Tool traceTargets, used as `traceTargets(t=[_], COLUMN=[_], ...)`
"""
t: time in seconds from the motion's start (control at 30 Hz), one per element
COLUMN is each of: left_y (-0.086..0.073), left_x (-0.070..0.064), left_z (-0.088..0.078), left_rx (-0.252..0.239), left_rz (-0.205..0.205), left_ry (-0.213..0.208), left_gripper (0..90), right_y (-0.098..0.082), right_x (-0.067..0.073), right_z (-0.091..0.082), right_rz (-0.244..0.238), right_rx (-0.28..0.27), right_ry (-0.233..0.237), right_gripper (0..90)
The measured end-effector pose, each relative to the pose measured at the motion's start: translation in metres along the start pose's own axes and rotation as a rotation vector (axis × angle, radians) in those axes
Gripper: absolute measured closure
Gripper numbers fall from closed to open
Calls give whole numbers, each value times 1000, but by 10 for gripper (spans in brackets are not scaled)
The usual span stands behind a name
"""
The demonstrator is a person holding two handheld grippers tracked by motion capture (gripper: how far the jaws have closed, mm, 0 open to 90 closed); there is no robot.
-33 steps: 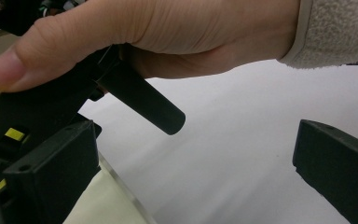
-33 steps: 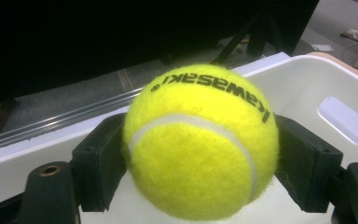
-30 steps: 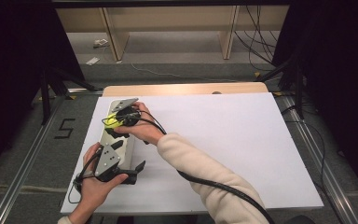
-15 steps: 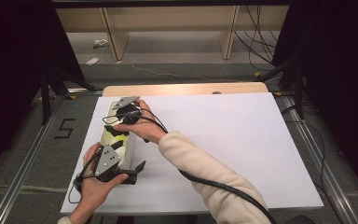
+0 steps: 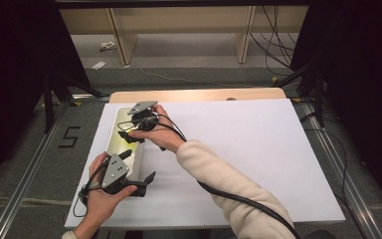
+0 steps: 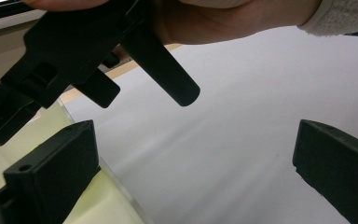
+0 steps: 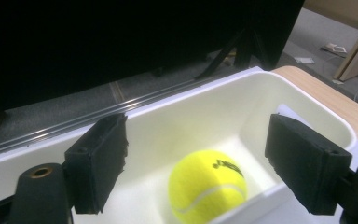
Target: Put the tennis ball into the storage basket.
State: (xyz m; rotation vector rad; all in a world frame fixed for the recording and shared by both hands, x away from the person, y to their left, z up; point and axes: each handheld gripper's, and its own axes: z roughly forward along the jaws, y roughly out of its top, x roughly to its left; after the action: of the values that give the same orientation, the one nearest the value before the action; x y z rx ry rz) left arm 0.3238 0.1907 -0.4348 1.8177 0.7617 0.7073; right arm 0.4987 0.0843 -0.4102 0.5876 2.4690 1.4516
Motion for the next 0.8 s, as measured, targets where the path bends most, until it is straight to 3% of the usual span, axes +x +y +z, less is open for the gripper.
traceTargets(t=[0.8], left_y=[0], left_x=[-1], left_z=[0], left_rx=[-3], left_rz=[-2], left_ry=[0], left_gripper=[0], right_y=[-14], right_x=[-13], right_z=[-30], right_rz=[14], right_rx=[0], right_ry=[-25], right_gripper=[217])
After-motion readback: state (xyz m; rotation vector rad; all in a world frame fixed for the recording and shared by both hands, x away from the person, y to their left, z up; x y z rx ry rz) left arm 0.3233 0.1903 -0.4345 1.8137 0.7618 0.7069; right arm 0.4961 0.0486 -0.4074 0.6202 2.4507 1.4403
